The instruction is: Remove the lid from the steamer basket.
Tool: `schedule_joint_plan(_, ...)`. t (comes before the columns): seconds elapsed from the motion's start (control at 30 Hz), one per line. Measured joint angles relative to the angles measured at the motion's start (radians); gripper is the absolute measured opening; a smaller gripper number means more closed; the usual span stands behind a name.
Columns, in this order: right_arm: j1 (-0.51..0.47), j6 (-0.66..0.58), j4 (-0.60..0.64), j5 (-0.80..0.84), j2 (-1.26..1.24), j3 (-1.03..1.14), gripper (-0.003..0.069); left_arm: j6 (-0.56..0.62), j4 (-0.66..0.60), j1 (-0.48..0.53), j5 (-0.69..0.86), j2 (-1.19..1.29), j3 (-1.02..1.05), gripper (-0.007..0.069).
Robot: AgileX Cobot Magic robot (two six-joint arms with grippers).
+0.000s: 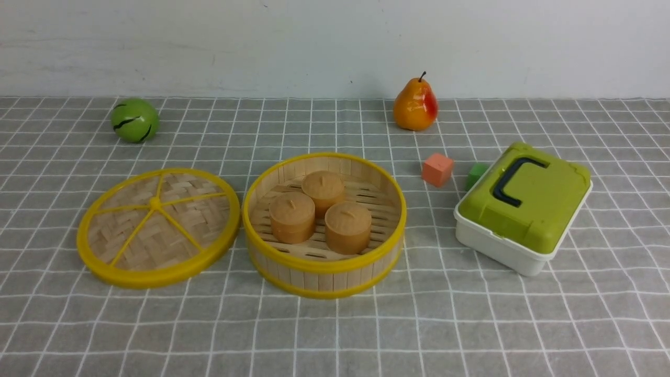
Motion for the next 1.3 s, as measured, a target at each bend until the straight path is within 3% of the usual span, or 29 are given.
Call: schedule_joint_plan(1.3, 0.0, 0.0, 0.0, 0.0, 0.0, 0.0, 0.0241, 0.041, -0.006, 0.0, 0.013, 0.0, 0.001, -0.0013)
